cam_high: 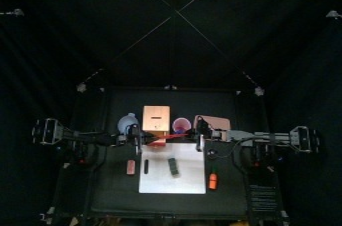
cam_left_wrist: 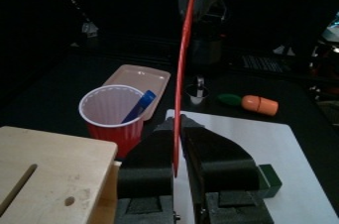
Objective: Place sushi on board then cut the sushi with the knife then place the pieces on the plate
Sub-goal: Cut the sushi into 4 pieces
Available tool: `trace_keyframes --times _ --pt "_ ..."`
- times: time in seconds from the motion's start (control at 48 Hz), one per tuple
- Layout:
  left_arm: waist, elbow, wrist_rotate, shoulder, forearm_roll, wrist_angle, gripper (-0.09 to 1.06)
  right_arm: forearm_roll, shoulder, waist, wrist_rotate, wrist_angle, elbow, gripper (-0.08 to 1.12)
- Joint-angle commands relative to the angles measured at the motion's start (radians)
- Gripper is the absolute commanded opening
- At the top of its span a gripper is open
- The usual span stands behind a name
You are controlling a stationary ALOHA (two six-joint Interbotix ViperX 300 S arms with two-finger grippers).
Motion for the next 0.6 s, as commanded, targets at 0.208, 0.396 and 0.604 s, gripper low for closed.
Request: trace_keyframes --times 0.208,0.396,0.604 --pt "-0.172 0.008 0.000 -0.011 0.003 0.008 0.34 -0.014 -0.008 0.003 -0.009 0.040 0.083 0.39" --pt "-0.259 -0.008 -0.003 0.043 0.000 0.011 0.32 -0.086 0.002 0.014 -0.003 0.106 0.080 0.38" --pt "-0.307 -0.032 0.003 0.146 -0.006 0.011 0.32 -0.100 0.060 0.072 0.000 0.138 0.115 0.37"
